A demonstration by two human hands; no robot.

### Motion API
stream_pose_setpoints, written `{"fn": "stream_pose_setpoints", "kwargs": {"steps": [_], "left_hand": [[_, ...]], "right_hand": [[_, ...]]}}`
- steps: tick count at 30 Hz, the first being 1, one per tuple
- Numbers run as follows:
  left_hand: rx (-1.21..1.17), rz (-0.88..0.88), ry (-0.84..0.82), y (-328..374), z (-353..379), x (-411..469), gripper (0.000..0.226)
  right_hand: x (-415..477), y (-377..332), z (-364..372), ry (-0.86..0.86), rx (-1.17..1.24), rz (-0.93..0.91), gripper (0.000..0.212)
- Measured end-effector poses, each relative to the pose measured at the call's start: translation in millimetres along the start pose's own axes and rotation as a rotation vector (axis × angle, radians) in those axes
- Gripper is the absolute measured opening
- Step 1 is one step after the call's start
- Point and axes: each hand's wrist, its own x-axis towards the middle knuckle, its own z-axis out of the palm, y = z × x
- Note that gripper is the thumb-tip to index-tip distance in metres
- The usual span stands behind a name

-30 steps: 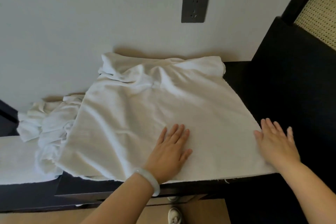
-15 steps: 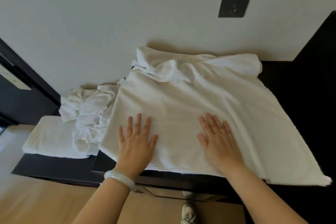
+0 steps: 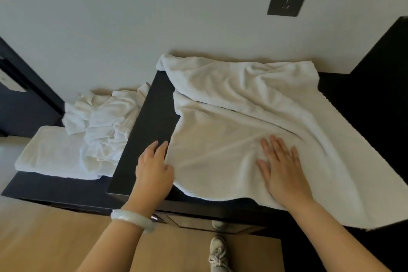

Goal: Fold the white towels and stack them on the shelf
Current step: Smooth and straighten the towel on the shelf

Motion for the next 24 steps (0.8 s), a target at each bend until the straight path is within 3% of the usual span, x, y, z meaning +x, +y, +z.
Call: {"fn": "stream_pose_setpoints", "kwargs": {"steps": [2,6,10,12,15,17,20,24], "left_hand": [[-0.114,-0.11,-0.026,-29,-18,-14,0.061],[-0.141,0.055,-0.128,-31,-14,-28,0.053],[-0.214,0.066,0.012,-10,4,-17,0.024],[-0.362,0.025,0.049,-4,8,-14,0.008],[-0.573,-0.024,0.087,9,9,-13,0.012],[-0.832,-0.165,0.104,14,6,-9,0.012],[-1.196,-0.343,-0.03,13,-7,-7,0.018],[-1.061,-0.24,-0.242,1,-9,-11,0.024]], "right_hand": [[1,-2,2,-0.011,-0.009,0.027,0.073],[5,-15,0,0.056,-0.075,0.032,0.069],[6,-42,6,0.059,-0.046,-0.082,0.072],[4,-43,10,0.067,-0.048,-0.089,0.071],[2,-40,11,0.058,-0.042,-0.075,0.066],[4,-39,10,0.031,-0.012,-0.048,0.066],[3,-42,8,0.012,0.003,-0.051,0.068],[-1,-46,9,-0.004,-0.063,-0.097,0.068]]}}
